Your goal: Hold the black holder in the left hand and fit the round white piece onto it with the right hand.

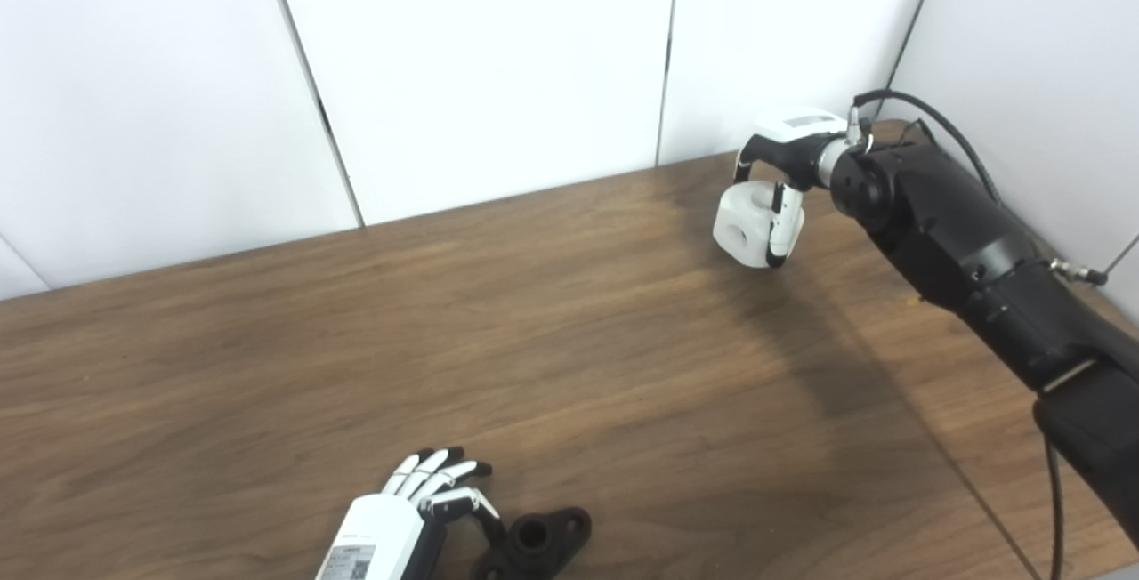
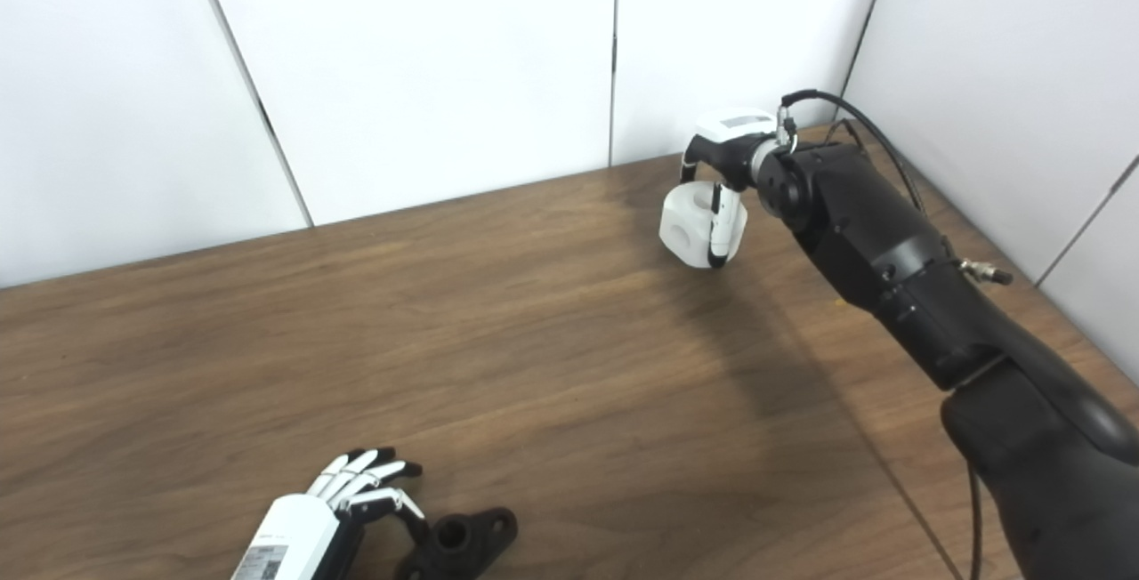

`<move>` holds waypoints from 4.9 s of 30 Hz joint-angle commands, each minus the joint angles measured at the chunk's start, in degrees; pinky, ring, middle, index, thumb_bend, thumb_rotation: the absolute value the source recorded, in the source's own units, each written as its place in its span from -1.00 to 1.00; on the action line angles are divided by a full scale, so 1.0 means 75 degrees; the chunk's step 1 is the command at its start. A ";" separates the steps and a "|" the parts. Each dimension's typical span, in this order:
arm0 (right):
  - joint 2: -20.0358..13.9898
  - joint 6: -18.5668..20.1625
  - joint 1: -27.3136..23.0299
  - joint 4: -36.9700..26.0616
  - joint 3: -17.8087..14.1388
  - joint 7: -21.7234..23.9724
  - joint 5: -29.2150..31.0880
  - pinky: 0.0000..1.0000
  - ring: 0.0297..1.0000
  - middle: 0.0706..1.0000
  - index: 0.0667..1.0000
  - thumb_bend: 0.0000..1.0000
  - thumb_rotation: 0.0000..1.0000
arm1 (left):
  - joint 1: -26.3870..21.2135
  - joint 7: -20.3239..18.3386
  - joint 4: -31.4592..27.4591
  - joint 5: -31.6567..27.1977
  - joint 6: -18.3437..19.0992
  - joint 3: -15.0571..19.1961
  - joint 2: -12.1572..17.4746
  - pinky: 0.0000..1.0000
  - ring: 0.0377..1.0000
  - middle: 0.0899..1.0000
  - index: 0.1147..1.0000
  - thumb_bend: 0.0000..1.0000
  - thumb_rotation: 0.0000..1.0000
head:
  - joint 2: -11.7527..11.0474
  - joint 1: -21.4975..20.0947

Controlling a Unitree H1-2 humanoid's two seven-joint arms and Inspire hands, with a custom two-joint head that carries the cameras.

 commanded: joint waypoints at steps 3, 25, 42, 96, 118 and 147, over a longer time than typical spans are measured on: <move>-0.0291 -0.0032 -0.0263 -0.0985 -0.0178 0.0089 -0.0057 1.00 1.00 0.75 -0.10 0.05 -0.72 | 0.0209 -0.0715 0.0537 0.0670 0.0837 0.0065 0.0164 0.86 0.78 0.58 -0.15 0.04 -0.90 | 0.0037 0.0068; -0.0239 -0.0346 0.0319 -0.5204 -0.0373 0.1863 0.0465 0.95 0.94 0.65 -0.10 0.05 -0.73 | 0.0038 -0.0926 0.0427 0.1062 0.1085 -0.0142 -0.0370 0.75 0.73 0.56 -0.16 0.04 -0.90 | 0.0363 0.1184; 0.0219 -0.0363 0.0800 -0.7152 -0.0471 0.2672 0.1106 0.90 0.90 0.61 -0.11 0.05 -0.73 | -0.0245 -0.1377 0.0567 0.1410 0.1647 -0.0435 -0.0674 0.90 0.84 0.64 -0.15 0.03 -0.89 | 0.1224 0.2107; 0.1815 -0.0649 0.1338 -0.7707 0.0307 0.3922 0.0524 0.99 0.95 0.65 -0.11 0.05 -0.73 | -0.0433 -0.1611 0.0305 0.1500 0.1755 -0.0454 -0.0797 0.90 0.81 0.62 -0.15 0.03 -0.89 | 0.2018 0.2027; 0.1992 -0.1635 0.1386 -0.7457 0.0465 0.3815 0.0003 1.00 0.96 0.67 -0.11 0.05 -0.73 | -0.0453 -0.1538 0.0310 0.1518 0.1822 -0.0588 -0.0881 0.87 0.81 0.61 -0.15 0.03 -0.89 | 0.2044 0.2049; 0.2142 -0.1735 0.1550 -0.7472 0.0429 0.3806 0.0155 0.96 0.94 0.62 -0.11 0.05 -0.73 | -0.0522 -0.1471 0.0413 0.1611 0.1842 -0.0660 -0.0958 0.85 0.80 0.60 -0.15 0.03 -0.89 | 0.2039 0.2091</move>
